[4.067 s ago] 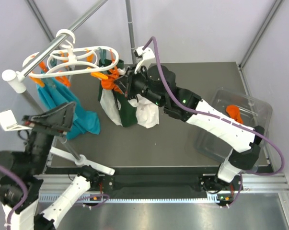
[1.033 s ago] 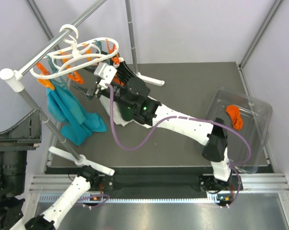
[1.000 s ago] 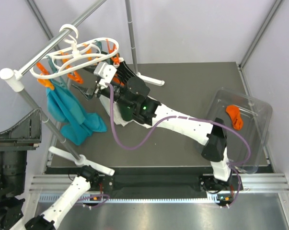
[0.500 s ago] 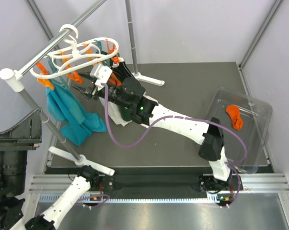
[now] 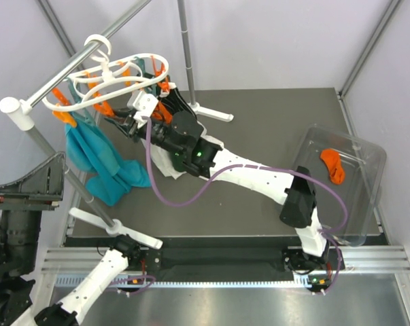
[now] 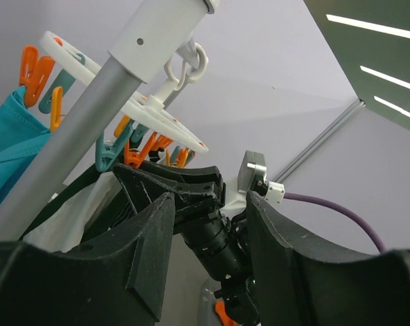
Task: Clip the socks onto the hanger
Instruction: Open the clamp at the hanger.
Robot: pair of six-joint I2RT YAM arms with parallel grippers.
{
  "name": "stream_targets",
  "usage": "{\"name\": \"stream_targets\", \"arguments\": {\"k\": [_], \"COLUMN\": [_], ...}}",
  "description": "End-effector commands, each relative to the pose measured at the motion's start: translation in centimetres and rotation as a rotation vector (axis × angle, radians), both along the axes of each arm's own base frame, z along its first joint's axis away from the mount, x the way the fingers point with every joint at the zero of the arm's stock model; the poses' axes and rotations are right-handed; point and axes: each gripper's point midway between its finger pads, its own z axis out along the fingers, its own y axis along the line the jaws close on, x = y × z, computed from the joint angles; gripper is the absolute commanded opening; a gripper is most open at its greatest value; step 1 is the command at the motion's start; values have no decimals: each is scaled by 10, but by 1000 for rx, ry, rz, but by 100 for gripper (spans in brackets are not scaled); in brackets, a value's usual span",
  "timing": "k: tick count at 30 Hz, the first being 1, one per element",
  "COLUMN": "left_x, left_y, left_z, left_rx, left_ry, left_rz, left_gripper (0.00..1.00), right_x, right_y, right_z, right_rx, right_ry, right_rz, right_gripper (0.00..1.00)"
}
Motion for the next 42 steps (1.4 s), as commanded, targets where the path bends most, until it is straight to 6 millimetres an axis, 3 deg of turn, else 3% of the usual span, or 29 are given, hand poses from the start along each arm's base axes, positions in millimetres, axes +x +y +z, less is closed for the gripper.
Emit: {"name": "stream_targets", "arguments": {"k": [1, 2, 4, 8, 12, 15, 18, 19, 22, 33, 42], "left_x": [27, 32, 47, 79, 108, 122, 136, 139, 141, 153, 164], "left_y": [-23, -27, -35, -50, -50, -56, -62, -56, -46, -49, -52], "left_z": [-4, -6, -8, -13, -23, -26, -35, -37, -43, -42, -42], "left_rx": [67, 81, 104, 160, 147, 121, 118, 96, 58, -84, -166], "left_ry": [81, 99, 137, 190, 245, 269, 321, 342, 362, 367, 332], "left_rz": [-48, -56, -58, -49, 17, 17, 18, 56, 111, 110, 111], "left_gripper": [51, 51, 51, 52, 54, 69, 71, 71, 71, 68, 61], "right_x": [-11, -9, -20, -23, -32, -42, -44, -45, -46, -52, -60], "right_y": [-32, -34, -42, -53, -62, -63, -64, -65, -66, -67, -66], "right_z": [52, 48, 61, 58, 59, 57, 56, 57, 58, 57, 54], "right_rx": [110, 85, 83, 10, -18, -37, -42, -40, -37, -32, -43], "right_ry": [6, 33, 49, 142, 183, 183, 179, 179, 176, 173, 156], "right_rz": [-10, -28, -25, -61, -55, -28, -24, -22, -17, 9, 29], "right_gripper": [0, 0, 0, 0, 0, 0, 0, 0, 0, 0, 0]}}
